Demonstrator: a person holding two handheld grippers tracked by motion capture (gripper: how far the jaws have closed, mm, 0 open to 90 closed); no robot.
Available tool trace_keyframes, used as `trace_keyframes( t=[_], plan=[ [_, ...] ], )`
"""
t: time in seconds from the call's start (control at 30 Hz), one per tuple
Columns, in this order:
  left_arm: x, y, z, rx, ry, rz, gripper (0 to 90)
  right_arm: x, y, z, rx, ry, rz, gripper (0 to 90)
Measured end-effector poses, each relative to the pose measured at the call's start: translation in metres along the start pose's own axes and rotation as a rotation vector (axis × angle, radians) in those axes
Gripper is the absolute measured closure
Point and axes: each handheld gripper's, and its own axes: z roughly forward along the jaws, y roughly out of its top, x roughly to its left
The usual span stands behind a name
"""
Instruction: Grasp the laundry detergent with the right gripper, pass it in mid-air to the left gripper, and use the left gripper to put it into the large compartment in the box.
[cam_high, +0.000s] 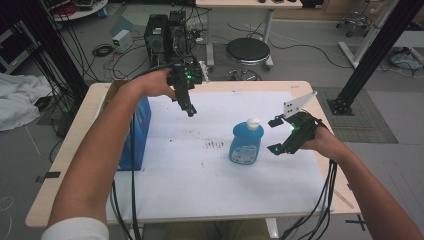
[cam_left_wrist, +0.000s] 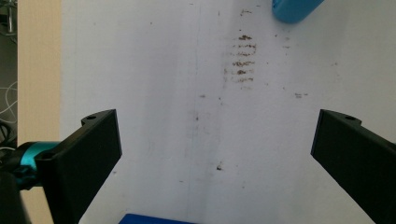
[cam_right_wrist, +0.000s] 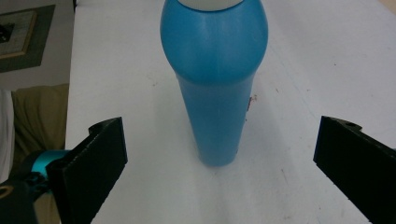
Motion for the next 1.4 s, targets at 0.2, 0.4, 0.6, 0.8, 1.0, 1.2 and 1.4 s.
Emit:
trace_keyframes(
  t=[0.2, 0.4, 0.6, 0.8, 1.0, 1.2, 1.4],
  plan=[
    [-0.002, -0.001, 0.001, 0.0, -0.001, -0.001, 1.7, 0.0, -0.002, 0.01, -0.02, 0.004, -0.003, 1.6],
    [-0.002, -0.002, 0.001, 0.002, -0.003, -0.004, 1.7, -0.002, -0.004, 0.021, -0.032, 0.016, -0.005, 1.6],
    [-0.003, -0.003, 0.0, 0.004, -0.001, -0.006, 1.7, -0.002, -0.004, 0.029, -0.053, 0.021, -0.01, 1.6],
    [-0.003, -0.004, -0.001, 0.008, 0.001, -0.005, 1.7, -0.002, -0.005, 0.037, -0.068, 0.027, -0.013, 1.6],
    [-0.004, -0.004, -0.001, 0.009, -0.001, -0.004, 1.7, -0.002, -0.007, 0.044, -0.081, 0.036, -0.011, 1.7],
    [-0.004, -0.004, 0.0, 0.012, -0.002, -0.005, 1.7, -0.001, -0.013, 0.054, -0.1, 0.041, 0.0, 1.6],
    [-0.004, -0.005, 0.0, 0.012, -0.001, -0.007, 1.7, -0.001, -0.015, 0.06, -0.119, 0.042, 0.002, 1.6]
  ],
)
